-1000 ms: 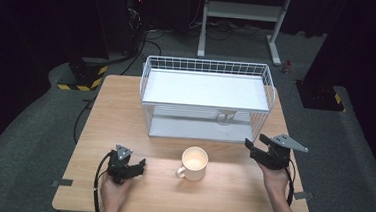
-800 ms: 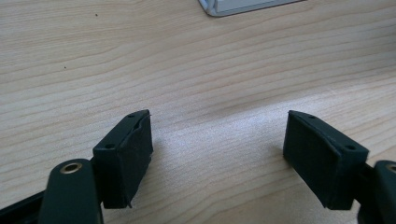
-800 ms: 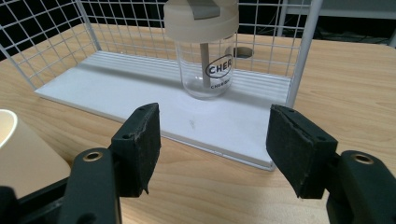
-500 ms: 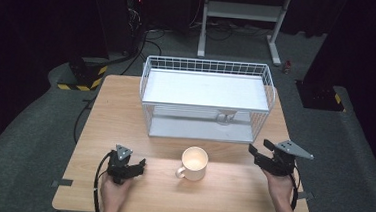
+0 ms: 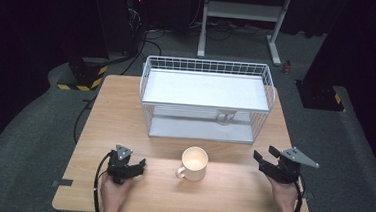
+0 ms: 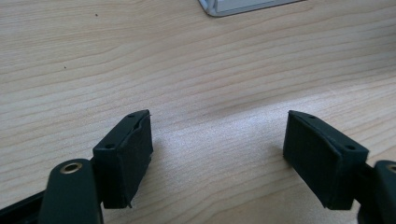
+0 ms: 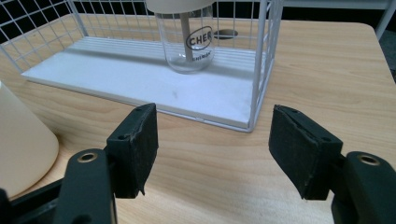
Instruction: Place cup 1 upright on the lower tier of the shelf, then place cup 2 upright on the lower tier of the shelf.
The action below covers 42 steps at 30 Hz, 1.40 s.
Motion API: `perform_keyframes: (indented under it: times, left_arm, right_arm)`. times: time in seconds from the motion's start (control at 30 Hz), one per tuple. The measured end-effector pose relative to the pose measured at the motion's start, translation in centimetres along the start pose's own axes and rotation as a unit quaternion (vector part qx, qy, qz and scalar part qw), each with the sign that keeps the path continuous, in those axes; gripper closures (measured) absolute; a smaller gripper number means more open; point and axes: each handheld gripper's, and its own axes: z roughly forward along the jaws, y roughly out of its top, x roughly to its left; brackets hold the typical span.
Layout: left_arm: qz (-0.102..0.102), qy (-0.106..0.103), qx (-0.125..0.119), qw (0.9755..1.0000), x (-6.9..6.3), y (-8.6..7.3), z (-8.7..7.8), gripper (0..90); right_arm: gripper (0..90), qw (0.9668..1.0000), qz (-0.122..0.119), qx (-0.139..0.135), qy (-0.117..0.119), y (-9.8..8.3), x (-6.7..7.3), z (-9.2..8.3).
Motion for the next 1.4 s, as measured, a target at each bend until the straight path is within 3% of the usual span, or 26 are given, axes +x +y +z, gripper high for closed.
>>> perform_keyframes:
  times: [0.53,0.9,1.1,1.27,1.4]
  left_arm:
    - [0.001,-0.001,0.001,1.0000,0.0,0.0,0.0,24.0]
    - [0.000,0.000,0.000,1.0000,0.0,0.0,0.0,24.0]
    - [0.002,-0.001,0.001,1.0000,0.0,0.0,0.0,23.8]
    - [0.006,-0.007,0.003,1.0000,0.0,0.1,0.1,19.8]
    - [0.009,-0.010,0.005,0.9999,0.0,0.2,0.2,18.1]
  right_arm:
    - [31.7,0.9995,-0.007,0.025,-0.019,-2.5,-0.3,0.0]
    - [30.0,0.9970,-0.023,0.068,-0.028,-4.2,-0.4,0.6]
    - [29.0,0.9923,-0.053,0.104,-0.041,-4.8,-0.1,1.2]
    - [27.6,0.9877,-0.064,0.136,-0.043,-5.1,0.0,1.7]
    - [25.3,0.9865,-0.060,0.149,-0.031,-5.0,-0.1,2.1]
